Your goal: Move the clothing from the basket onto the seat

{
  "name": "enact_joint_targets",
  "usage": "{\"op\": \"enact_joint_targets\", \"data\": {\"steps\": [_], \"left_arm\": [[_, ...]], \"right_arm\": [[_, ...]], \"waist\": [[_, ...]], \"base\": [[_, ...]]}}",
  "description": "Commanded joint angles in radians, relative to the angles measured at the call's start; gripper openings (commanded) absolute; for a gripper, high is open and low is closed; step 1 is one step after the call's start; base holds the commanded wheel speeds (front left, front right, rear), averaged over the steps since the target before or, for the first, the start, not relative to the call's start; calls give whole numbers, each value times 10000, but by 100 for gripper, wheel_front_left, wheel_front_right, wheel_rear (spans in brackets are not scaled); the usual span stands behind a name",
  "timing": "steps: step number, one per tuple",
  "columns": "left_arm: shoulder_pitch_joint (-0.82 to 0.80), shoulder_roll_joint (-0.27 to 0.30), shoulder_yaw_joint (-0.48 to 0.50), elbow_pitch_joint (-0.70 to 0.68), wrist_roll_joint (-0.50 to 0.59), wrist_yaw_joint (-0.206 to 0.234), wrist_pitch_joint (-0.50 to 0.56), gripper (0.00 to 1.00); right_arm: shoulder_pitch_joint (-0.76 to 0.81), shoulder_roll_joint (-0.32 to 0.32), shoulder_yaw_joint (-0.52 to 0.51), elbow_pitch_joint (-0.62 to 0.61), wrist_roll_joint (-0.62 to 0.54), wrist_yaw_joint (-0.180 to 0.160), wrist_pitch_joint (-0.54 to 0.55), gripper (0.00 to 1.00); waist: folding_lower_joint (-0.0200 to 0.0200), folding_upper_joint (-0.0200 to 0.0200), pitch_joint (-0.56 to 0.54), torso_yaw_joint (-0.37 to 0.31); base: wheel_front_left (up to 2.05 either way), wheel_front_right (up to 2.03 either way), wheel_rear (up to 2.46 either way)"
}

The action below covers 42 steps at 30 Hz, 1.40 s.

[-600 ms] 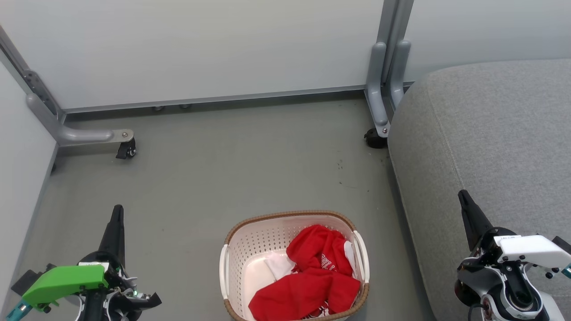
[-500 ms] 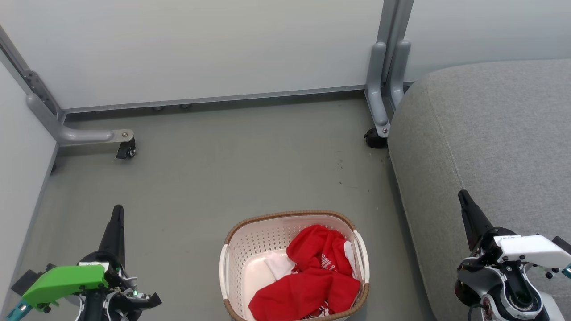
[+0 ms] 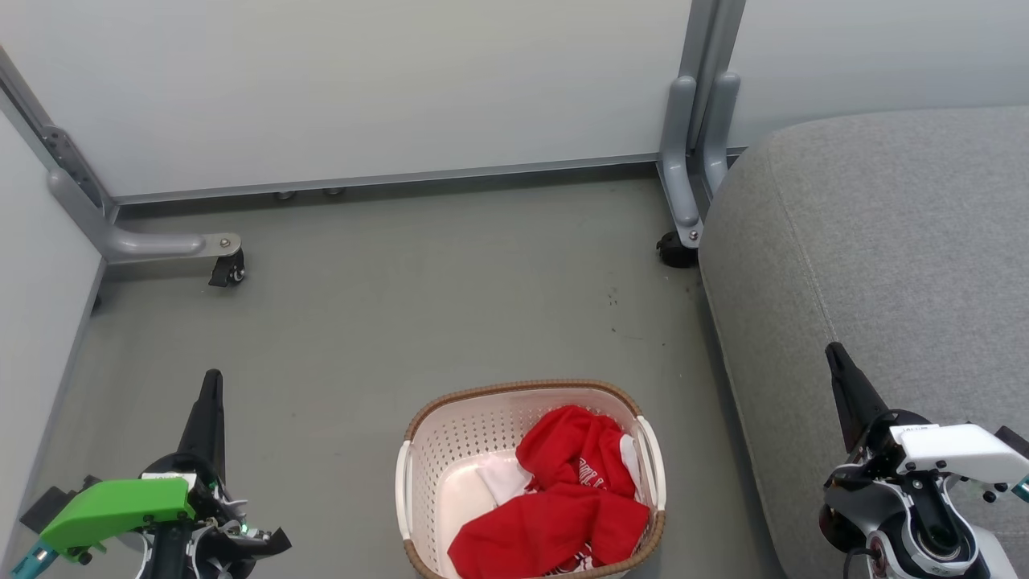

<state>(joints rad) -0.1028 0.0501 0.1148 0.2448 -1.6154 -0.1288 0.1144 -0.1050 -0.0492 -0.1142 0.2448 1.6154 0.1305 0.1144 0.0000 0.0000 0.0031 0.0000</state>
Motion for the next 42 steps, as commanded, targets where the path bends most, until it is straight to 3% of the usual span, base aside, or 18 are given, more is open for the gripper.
{"op": "enact_joint_targets", "data": {"steps": [1, 30, 31, 38, 42], "left_arm": [[-122, 5, 2, 12, 48, -49, 20, 0], [-123, 5, 2, 12, 49, -49, 20, 0], [37, -15, -14, 102, 0, 13, -14, 100], [13, 4, -387, 421, 467, 22, -375, 100], [-67, 11, -328, 397, 1270, 19, -567, 100]], "right_arm": [[-79, -21, -1, 16, -51, 4, 16, 0], [-79, -23, 0, 16, -50, 4, 15, 0], [39, 29, 2, 86, 5, -2, -3, 100], [187, 38, 127, 143, -271, -1, -365, 100], [220, -8, 117, 84, -876, -1, -561, 100]], "waist": [[0, 0, 0, 0], [0, 0, 0, 0], [0, 0, 1, 0], [0, 0, 5, 4], [0, 0, -10, 9]], "base": [[0, 0, 0], [0, 0, 0], [0, 0, 0], [0, 0, 0], [0, 0, 0]]}}
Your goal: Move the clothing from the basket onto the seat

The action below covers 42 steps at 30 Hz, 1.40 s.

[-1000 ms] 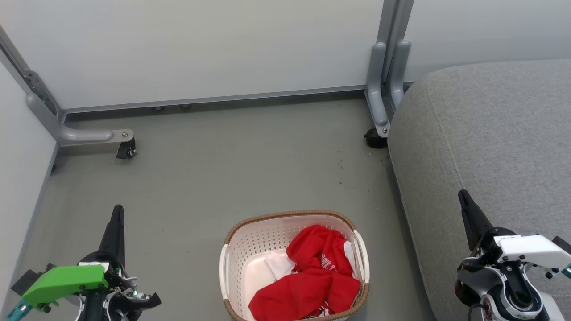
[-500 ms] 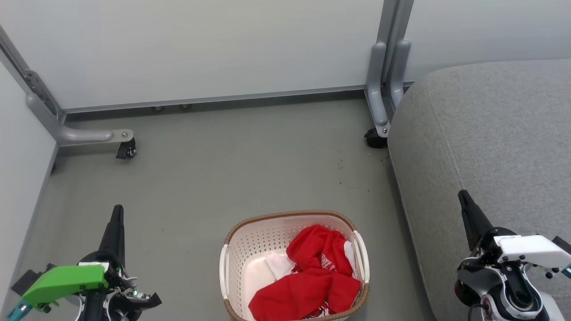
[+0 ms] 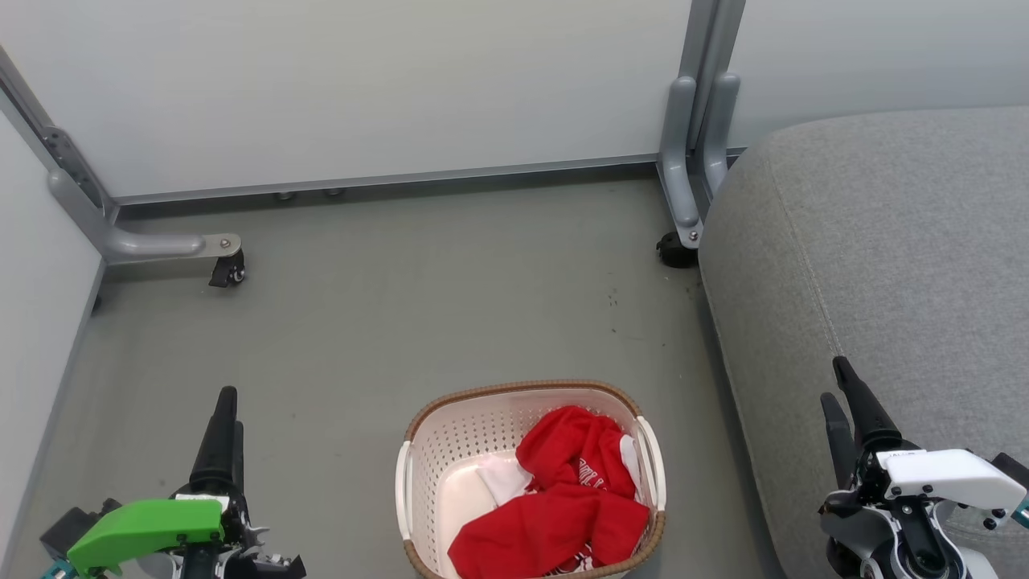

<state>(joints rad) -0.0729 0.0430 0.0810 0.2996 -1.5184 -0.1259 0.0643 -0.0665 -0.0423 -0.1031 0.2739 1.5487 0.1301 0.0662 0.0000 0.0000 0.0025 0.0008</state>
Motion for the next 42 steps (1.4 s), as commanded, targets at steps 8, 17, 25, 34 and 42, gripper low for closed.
{"op": "enact_joint_targets", "data": {"steps": [8, 17, 25, 34, 42], "left_arm": [[-177, 33, -142, -688, 2420, -9, -436, 100], [138, 40, -524, -1073, 4017, 305, -799, 100], [497, 47, -914, -1139, 5048, 338, -1095, 100], [744, 56, -1420, -1308, 6474, 650, -1435, 100], [763, 62, -1701, -1576, 7787, 965, -1690, 100]], "right_arm": [[50, -52, -65, -479, -2066, 3, -450, 100], [394, -149, 221, -899, -4415, 4, -814, 100], [680, -278, 559, -1195, -6061, 4, -1112, 100], [1004, -231, 639, -1323, -7792, 5, -1453, 100], [1162, -181, 808, -1368, -8884, 5, -1707, 100]], "waist": [[0, 0, -86, 7], [0, 0, -231, 21], [0, 0, -333, 49], [0, 0, -381, 106], [0, 0, -437, 91]], "base": [[0, 0, 0], [0, 0, 0], [0, 0, 0], [0, 0, 0], [0, 0, 0]]}}
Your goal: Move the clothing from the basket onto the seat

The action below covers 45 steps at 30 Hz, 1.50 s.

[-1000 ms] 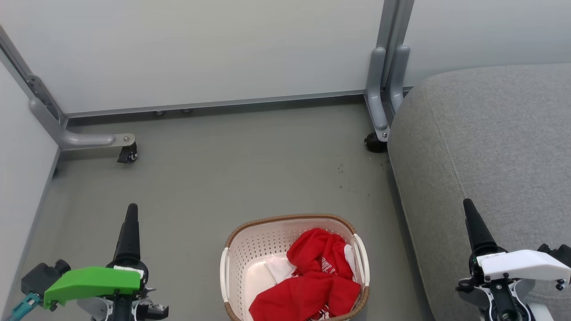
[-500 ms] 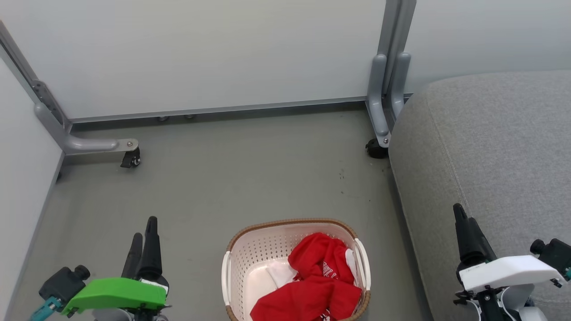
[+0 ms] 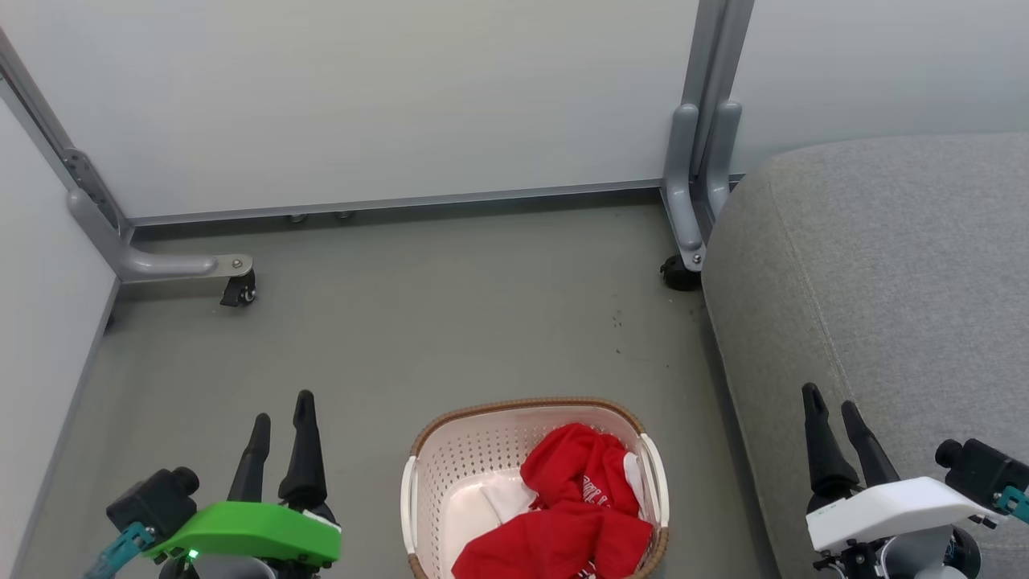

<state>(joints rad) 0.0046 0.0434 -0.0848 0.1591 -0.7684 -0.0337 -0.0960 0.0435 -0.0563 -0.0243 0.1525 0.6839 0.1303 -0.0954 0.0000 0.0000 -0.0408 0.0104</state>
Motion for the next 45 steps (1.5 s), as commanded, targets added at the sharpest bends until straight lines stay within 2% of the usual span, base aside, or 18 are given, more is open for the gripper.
{"op": "enact_joint_targets", "data": {"steps": [1, 11, 45], "left_arm": [[-5, 59, -95, -171, 517, 43, -117, 100], [159, 67, -526, -115, 1525, -62, -410, 100], [380, 85, -1440, 51, 4497, 433, -1206, 100]], "right_arm": [[77, -44, 52, -159, -376, 3, -121, 100], [185, -65, 237, -192, -1459, 4, -411, 100], [705, -55, 552, -346, -4726, 5, -1224, 100]], "waist": [[0, 0, -10, -12], [0, 0, -28, -55], [0, 0, -178, 111]], "base": [[0, 0, 0], [0, 0, 0], [0, 0, 0]]}}
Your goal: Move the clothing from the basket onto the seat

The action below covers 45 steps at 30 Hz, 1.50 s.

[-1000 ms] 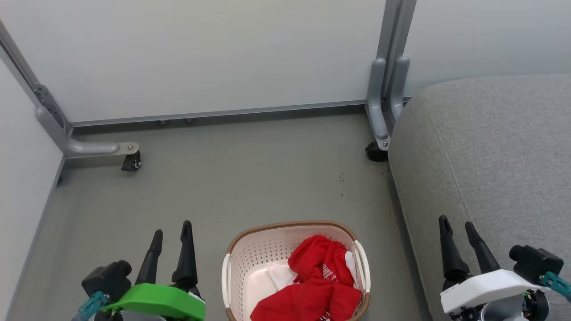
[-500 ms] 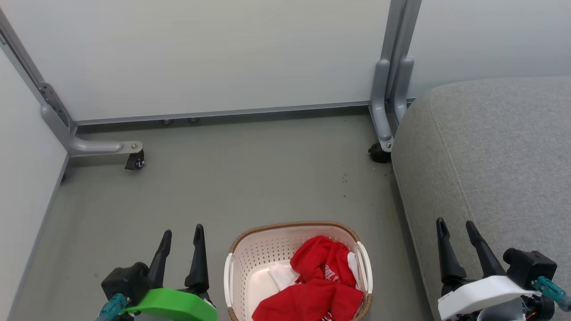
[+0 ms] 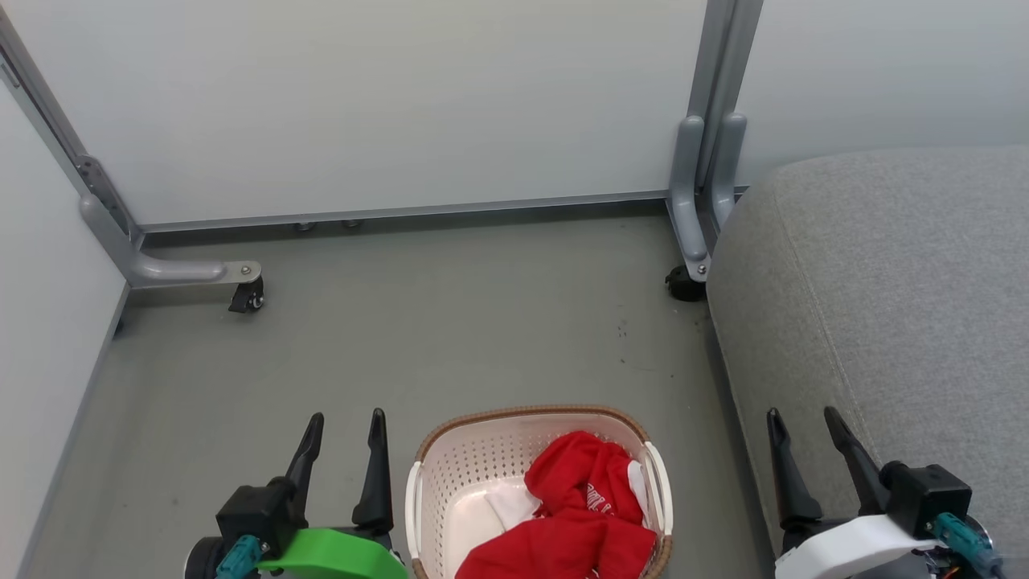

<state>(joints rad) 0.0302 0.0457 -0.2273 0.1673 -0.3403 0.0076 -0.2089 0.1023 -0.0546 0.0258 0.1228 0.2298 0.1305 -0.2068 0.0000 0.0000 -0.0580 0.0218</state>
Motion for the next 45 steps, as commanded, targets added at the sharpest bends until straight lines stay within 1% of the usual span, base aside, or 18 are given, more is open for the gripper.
{"op": "enact_joint_targets", "data": {"steps": [1, 27, 45], "left_arm": [[158, 63, -43, 6, 282, 15, -85, 100], [430, 75, -543, 280, 2049, 225, -585, 100], [435, 74, -559, 467, 2026, 183, -572, 100]], "right_arm": [[132, -104, 111, -47, -298, 3, -112, 100], [624, -236, 452, 22, -2308, 2, -603, 100], [703, -190, 401, 56, -2262, 2, -598, 100]], "waist": [[0, 0, -19, -5], [0, 0, -411, 80], [0, 0, -441, 28]], "base": [[0, 0, 0], [0, 0, 0], [0, 0, 0]]}}
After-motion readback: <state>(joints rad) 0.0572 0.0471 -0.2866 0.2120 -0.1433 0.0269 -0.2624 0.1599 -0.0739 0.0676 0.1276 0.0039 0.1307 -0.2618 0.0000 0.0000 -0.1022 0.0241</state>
